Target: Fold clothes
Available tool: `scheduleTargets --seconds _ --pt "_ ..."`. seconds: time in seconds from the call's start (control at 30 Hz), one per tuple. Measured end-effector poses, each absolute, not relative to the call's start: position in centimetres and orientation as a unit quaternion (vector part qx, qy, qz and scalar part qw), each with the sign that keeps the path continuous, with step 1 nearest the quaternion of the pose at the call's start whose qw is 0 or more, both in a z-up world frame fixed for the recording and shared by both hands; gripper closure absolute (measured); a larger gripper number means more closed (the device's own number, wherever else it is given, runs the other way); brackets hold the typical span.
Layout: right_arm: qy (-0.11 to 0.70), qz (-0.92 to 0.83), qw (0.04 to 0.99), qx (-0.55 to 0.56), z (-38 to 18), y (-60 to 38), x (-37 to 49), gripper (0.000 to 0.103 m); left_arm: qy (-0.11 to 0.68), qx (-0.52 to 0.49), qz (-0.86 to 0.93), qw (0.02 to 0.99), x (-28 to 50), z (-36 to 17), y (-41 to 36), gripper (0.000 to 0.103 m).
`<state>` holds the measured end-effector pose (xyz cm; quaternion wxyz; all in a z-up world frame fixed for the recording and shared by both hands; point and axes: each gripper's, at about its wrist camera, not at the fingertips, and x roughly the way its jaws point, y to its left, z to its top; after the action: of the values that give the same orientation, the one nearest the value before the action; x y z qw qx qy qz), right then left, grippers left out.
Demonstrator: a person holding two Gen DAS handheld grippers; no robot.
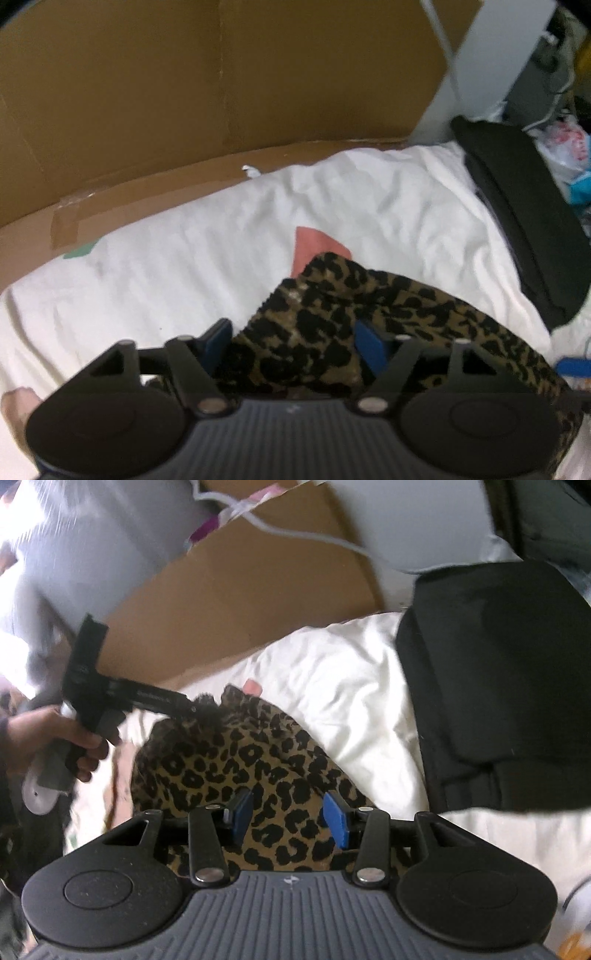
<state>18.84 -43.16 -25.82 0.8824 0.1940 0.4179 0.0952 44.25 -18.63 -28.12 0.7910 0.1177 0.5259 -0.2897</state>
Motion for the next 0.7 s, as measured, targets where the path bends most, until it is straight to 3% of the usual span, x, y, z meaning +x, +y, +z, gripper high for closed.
scheduleTargets --seconds 0.17,0.63,0.7 --pt "0.443 0.114 0.875 0.159 -26.1 -41.6 22.5 0.053 0.492 0.151 -0.331 0.791 42.5 -28.2 -17.5 0.044" --pt "0.472 0.109 0.865 0.134 -30.5 -38.2 26.9 0.055 0.393 0.239 -0.367 0.809 38.2 -27.0 -16.4 0.053" --pt "0.471 0.110 0.866 0.130 -30.4 -38.1 26.7 0.072 0.383 0.242 -0.366 0.813 37.9 -26.6 -16.4 0.054"
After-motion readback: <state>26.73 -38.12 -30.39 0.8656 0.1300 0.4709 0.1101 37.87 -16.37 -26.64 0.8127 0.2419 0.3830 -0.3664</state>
